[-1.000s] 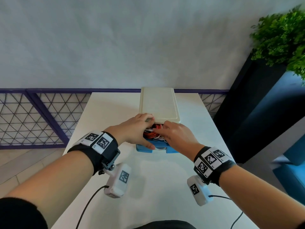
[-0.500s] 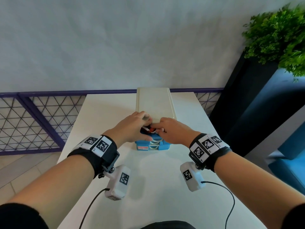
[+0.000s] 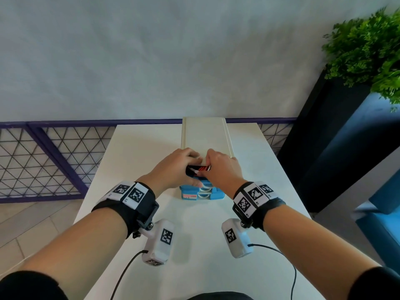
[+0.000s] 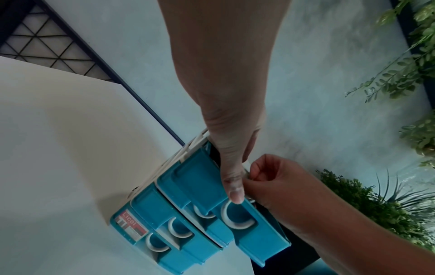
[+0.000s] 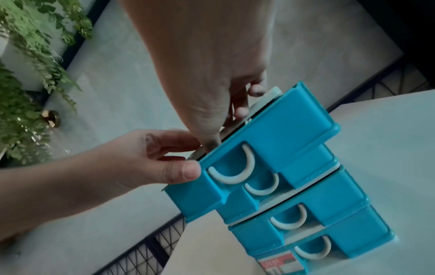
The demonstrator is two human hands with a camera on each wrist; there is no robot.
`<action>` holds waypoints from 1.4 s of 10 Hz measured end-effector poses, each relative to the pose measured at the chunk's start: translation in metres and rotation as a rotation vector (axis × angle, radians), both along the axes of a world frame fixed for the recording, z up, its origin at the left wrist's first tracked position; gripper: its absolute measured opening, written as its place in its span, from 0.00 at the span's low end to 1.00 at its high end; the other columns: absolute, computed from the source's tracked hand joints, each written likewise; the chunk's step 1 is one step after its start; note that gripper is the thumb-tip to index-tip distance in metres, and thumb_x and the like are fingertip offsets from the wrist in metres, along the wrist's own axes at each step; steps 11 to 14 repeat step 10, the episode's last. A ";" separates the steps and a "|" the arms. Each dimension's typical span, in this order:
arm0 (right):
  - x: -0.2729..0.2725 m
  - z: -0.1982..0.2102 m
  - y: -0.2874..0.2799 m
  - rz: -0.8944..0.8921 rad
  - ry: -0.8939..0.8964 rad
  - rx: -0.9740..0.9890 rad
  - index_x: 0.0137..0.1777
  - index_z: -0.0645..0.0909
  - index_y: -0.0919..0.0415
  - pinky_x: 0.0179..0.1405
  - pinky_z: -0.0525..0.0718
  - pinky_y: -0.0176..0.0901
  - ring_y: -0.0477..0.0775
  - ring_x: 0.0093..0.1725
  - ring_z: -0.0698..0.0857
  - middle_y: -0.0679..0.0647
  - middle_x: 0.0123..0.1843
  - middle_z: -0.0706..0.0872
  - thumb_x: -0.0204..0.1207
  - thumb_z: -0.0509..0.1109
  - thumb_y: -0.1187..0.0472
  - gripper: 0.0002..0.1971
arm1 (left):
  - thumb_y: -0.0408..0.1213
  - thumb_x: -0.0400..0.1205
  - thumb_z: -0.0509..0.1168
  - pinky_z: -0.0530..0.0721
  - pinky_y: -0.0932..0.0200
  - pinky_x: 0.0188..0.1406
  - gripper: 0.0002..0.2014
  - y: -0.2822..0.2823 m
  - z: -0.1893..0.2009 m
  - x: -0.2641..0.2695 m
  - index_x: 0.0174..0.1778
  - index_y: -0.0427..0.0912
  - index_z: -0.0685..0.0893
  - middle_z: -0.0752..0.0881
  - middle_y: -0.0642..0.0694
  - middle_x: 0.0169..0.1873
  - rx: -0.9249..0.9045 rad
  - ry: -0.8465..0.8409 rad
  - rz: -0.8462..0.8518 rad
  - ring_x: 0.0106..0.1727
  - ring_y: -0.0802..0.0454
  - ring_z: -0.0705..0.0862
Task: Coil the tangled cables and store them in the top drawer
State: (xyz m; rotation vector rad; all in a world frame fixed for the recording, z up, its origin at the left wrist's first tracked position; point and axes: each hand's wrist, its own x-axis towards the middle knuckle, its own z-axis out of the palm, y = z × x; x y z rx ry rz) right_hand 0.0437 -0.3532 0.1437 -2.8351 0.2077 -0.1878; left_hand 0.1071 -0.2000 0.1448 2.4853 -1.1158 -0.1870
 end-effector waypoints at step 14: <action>-0.116 -0.018 -0.061 0.053 0.503 0.208 0.59 0.75 0.29 0.53 0.79 0.42 0.48 0.54 0.82 0.41 0.48 0.80 0.80 0.61 0.47 0.11 | 0.54 0.69 0.75 0.75 0.68 0.64 0.18 0.078 -0.019 -0.061 0.54 0.67 0.81 0.76 0.60 0.61 -0.051 0.336 0.196 0.61 0.69 0.76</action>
